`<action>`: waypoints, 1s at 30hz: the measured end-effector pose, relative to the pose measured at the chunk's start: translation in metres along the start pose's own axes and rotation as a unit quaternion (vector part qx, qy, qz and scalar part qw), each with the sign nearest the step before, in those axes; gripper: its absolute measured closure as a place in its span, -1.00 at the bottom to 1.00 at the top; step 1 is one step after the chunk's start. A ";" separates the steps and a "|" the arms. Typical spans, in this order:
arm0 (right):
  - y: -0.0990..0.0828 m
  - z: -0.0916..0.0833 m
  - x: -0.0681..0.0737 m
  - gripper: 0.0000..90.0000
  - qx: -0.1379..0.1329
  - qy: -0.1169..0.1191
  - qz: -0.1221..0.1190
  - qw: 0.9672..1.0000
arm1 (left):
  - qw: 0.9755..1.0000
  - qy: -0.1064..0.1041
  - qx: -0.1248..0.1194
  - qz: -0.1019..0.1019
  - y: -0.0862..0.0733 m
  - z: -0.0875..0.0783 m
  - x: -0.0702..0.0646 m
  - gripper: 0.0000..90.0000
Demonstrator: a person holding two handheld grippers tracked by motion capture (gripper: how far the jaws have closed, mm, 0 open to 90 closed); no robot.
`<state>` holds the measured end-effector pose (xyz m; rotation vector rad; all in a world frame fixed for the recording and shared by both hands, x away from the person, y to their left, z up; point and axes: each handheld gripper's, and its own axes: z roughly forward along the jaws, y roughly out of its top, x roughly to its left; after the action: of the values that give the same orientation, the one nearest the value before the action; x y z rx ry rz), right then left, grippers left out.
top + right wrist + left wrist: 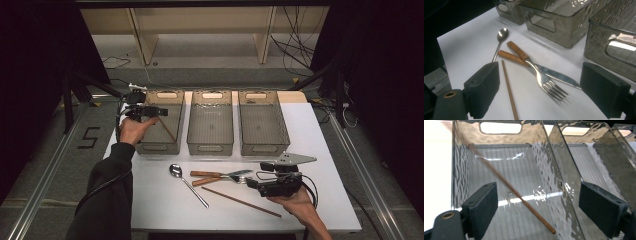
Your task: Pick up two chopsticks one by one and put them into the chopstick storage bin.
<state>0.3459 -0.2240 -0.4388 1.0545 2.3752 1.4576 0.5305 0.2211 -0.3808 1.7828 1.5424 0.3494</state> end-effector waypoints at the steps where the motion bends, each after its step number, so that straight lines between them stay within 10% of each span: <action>1: 0.000 0.000 0.000 -0.62 0.000 0.000 0.000 1.000 | 1.000 0.001 -0.001 0.001 0.000 -0.001 0.000 -0.65; 19: 0.002 -0.002 0.002 -0.61 0.011 -0.010 -0.008 1.000 | 0.997 -0.061 -0.049 0.000 -0.009 -0.033 -0.012 -0.65; 30: 0.006 0.003 0.012 -0.54 0.077 -0.021 -0.037 0.996 | 0.986 -0.145 -0.087 0.001 -0.050 -0.059 -0.015 -0.66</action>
<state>0.3410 -0.2129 -0.4331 1.0058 2.5014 1.2341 0.4530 0.2283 -0.3702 1.6201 1.2665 0.2075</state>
